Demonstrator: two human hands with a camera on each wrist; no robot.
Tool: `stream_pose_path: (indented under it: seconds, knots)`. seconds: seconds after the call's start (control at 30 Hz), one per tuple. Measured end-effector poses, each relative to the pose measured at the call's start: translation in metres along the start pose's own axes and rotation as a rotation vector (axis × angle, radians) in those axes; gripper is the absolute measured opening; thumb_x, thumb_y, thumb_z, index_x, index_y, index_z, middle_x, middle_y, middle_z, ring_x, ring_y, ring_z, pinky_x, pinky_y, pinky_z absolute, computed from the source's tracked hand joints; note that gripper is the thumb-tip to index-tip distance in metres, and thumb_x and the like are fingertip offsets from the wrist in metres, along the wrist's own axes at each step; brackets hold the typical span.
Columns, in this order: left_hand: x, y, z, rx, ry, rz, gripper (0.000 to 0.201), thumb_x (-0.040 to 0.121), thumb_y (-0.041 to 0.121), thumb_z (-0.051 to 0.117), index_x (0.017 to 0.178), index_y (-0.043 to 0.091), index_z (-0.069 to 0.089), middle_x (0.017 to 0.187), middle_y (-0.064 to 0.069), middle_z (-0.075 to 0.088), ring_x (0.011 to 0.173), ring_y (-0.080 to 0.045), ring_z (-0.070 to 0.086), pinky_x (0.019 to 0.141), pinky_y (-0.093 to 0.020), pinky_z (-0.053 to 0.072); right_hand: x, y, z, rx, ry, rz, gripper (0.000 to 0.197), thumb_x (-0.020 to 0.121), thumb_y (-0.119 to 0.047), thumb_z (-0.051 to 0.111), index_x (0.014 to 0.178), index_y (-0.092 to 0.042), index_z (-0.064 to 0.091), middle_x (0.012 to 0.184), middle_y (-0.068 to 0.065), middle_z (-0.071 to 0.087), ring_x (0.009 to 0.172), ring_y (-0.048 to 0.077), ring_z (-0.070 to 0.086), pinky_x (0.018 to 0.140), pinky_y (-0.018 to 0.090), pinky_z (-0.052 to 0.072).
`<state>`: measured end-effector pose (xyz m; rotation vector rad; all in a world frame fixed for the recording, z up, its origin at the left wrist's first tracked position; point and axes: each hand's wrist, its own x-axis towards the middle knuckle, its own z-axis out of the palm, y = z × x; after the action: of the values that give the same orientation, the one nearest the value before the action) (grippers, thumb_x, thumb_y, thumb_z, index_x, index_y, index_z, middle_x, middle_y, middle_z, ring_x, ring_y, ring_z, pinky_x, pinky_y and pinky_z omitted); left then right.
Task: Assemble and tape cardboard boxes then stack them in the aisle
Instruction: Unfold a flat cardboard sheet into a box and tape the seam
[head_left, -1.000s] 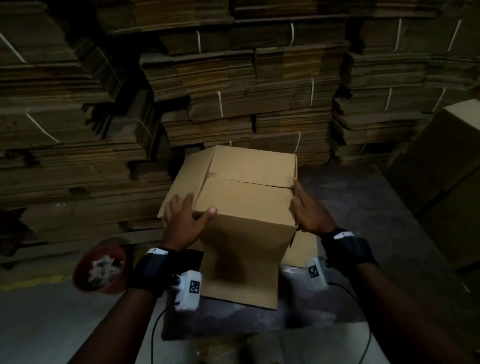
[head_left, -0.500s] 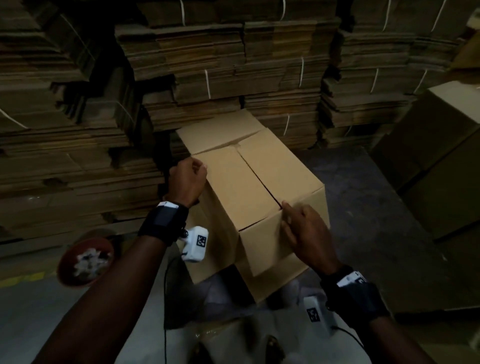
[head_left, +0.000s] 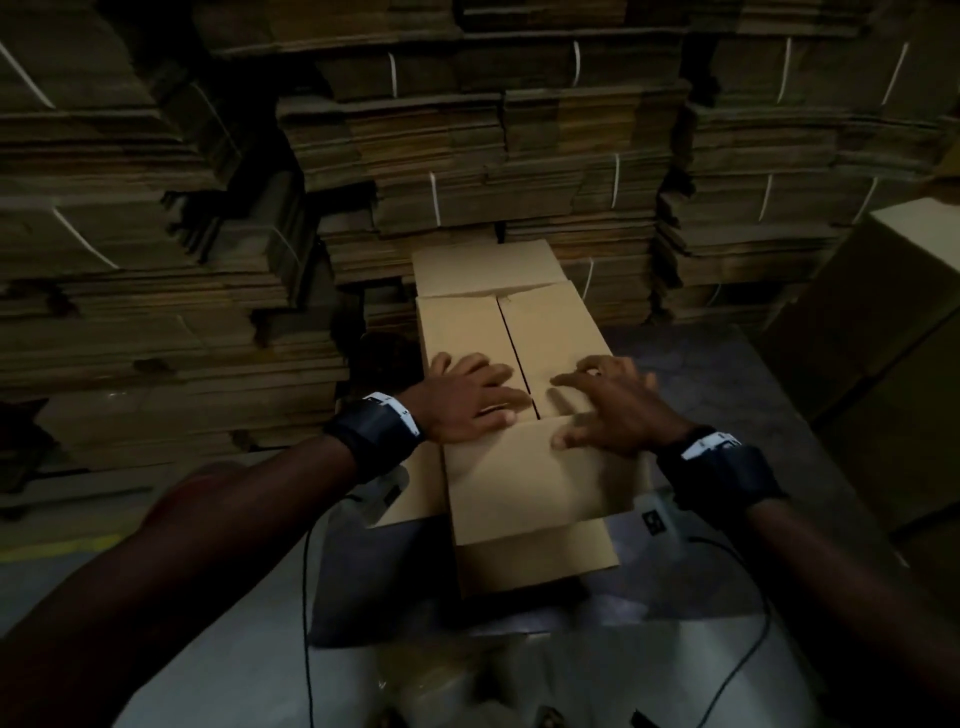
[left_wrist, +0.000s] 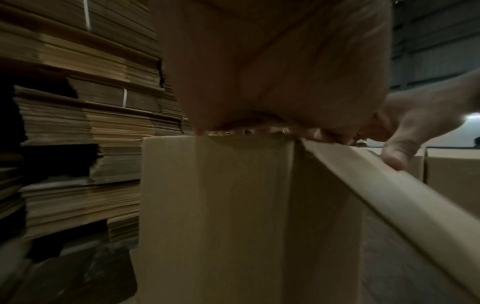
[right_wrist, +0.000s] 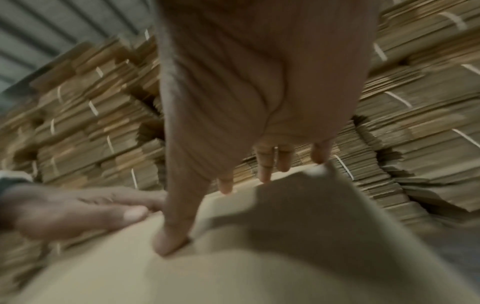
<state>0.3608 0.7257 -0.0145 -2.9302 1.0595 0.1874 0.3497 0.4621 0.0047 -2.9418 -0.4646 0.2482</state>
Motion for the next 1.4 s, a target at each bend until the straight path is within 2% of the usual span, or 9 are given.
stream_pose_path:
  seconds: [0.43,0.7,0.9,1.03,1.13,1.23,1.3,1.37,1.4]
  knots:
    - [0.009,0.014,-0.03,0.009,-0.036,-0.074,0.042,0.1,0.05,0.03,0.138,0.042,0.045,0.159,0.001,0.026,0.143,-0.031,0.021,0.096,-0.063,0.042,0.019,0.016,-0.021,0.093,-0.07,-0.213,0.05,0.095,-0.056,0.06,0.143,-0.042,0.052,0.155,0.003,0.038,0.139,0.026,0.03,0.094,0.034,0.02]
    - [-0.008,-0.002,-0.036,-0.153,0.095,-0.059,0.061,0.091,0.053,0.02,0.139,0.032,0.051,0.156,-0.006,0.035,0.14,-0.033,0.026,0.106,-0.053,0.04,0.036,-0.022,-0.007,-0.173,-0.131,-0.302,0.047,0.101,-0.069,0.026,0.141,-0.055,0.046,0.144,-0.003,0.032,0.124,0.019,0.025,0.094,0.043,0.022]
    - [-0.029,-0.01,-0.048,-0.27,0.373,-0.063,0.043,0.098,0.045,0.033,0.127,0.026,0.059,0.147,-0.003,0.048,0.135,-0.026,0.04,0.102,-0.05,0.044,0.043,-0.027,-0.011,0.044,-0.039,-0.352,0.031,0.098,-0.061,0.049,0.116,-0.044,0.066,0.146,-0.004,0.037,0.131,0.023,0.029,0.095,0.04,0.027]
    - [-0.053,-0.022,-0.067,-0.176,0.659,-0.18,0.045,0.102,0.044,0.035,0.108,0.016,0.07,0.123,-0.005,0.068,0.122,-0.025,0.055,0.093,-0.046,0.049,0.037,-0.021,-0.036,0.258,0.18,-0.424,0.015,0.086,-0.05,0.062,0.089,-0.037,0.066,0.132,-0.006,0.051,0.119,0.013,0.037,0.097,0.043,0.04]
    - [-0.074,-0.025,-0.076,-0.013,0.757,-0.457,0.049,0.098,0.048,0.034,0.076,0.018,0.066,0.078,-0.003,0.064,0.086,-0.022,0.057,0.077,-0.043,0.05,0.028,-0.002,-0.066,0.292,0.347,-0.435,0.03,0.08,-0.043,0.052,0.089,-0.023,0.073,0.13,-0.002,0.061,0.119,0.014,0.042,0.092,0.036,0.036]
    - [-0.086,-0.038,-0.06,0.014,0.586,-0.774,0.061,0.091,0.063,0.029,0.053,0.019,0.049,0.059,-0.002,0.046,0.069,-0.023,0.045,0.078,-0.051,0.052,0.014,0.027,-0.092,0.16,0.4,-0.312,0.015,0.087,-0.021,0.065,0.098,-0.015,0.074,0.122,0.005,0.067,0.119,0.026,0.053,0.091,0.037,0.039]
    - [-0.088,-0.045,-0.046,-0.052,0.313,-0.879,0.078,0.081,0.087,0.015,0.06,0.019,0.047,0.07,-0.008,0.054,0.084,-0.033,0.057,0.088,-0.06,0.05,0.011,0.058,-0.096,-0.023,0.36,-0.132,0.009,0.088,-0.027,0.067,0.094,-0.022,0.071,0.111,0.007,0.067,0.118,0.032,0.056,0.092,0.044,0.047]
    - [-0.086,-0.047,-0.03,-0.203,-0.002,-0.891,0.111,0.057,0.106,0.008,0.097,0.017,0.061,0.123,-0.024,0.059,0.13,-0.043,0.044,0.106,-0.065,0.035,0.014,0.08,-0.09,-0.146,0.2,0.097,0.035,0.084,-0.059,0.055,0.096,-0.029,0.068,0.108,0.008,0.067,0.123,0.035,0.052,0.099,0.055,0.045]
    - [-0.084,-0.042,-0.025,-0.298,-0.154,-0.875,0.13,0.047,0.111,0.015,0.132,0.02,0.052,0.151,-0.029,0.035,0.147,-0.045,0.02,0.113,-0.066,0.024,0.016,0.085,-0.082,-0.134,0.087,0.182,0.056,0.079,-0.073,0.05,0.11,-0.029,0.067,0.115,0.008,0.068,0.127,0.035,0.049,0.104,0.055,0.043]
